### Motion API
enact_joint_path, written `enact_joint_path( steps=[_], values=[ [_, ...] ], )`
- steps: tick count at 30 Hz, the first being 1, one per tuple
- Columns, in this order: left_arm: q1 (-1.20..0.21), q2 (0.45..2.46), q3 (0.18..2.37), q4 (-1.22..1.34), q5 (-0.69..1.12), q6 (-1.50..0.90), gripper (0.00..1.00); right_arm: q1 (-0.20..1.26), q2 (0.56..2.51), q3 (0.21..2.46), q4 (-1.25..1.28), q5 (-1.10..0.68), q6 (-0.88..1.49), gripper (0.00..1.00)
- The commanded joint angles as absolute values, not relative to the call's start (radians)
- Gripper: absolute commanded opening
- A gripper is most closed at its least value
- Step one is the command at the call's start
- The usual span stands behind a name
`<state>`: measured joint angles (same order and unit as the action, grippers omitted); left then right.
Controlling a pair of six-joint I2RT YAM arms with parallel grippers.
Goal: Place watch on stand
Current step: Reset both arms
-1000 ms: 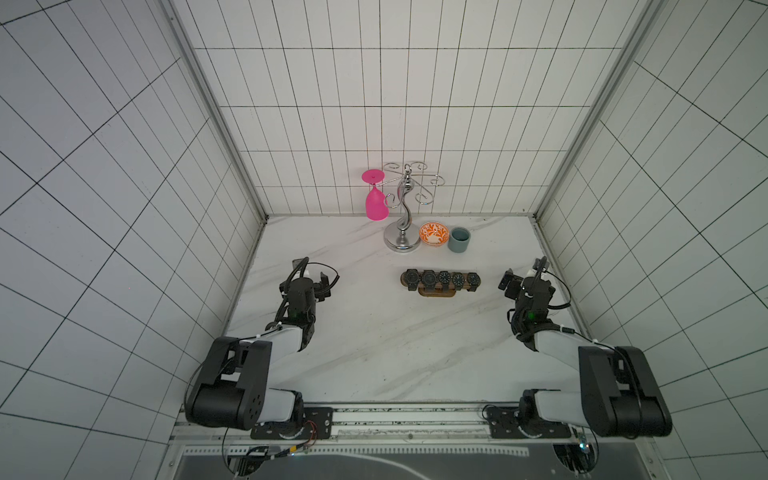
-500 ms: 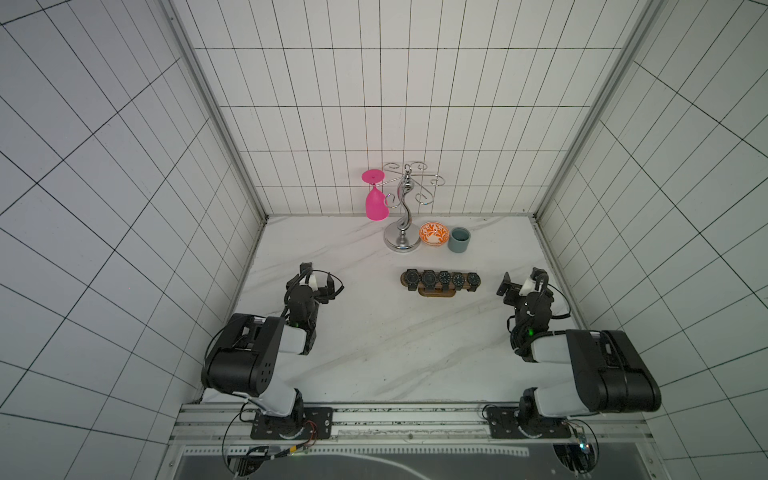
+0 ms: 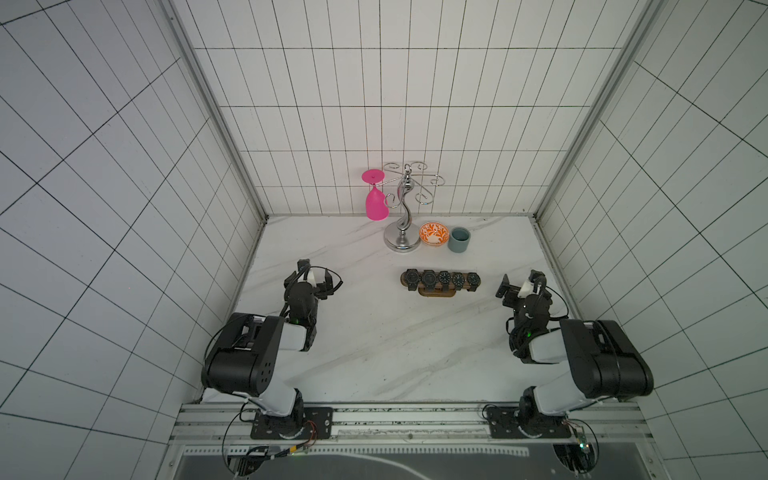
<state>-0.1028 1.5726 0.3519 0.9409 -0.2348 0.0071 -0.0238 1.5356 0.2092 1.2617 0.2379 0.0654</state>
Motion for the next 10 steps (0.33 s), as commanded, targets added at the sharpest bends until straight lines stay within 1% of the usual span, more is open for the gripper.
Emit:
enact_joint_path(
  steps=[1, 10],
  values=[
    [-0.099, 1.559, 0.37, 0.947, -0.241, 0.006, 0.97, -0.015, 1.542, 0.225, 1.307, 0.258, 0.044, 0.99],
    [-0.099, 1.56, 0.37, 0.947, -0.245, 0.006, 0.97, -0.013, 1.542, 0.226, 1.305, 0.26, 0.046, 0.99]
  ],
)
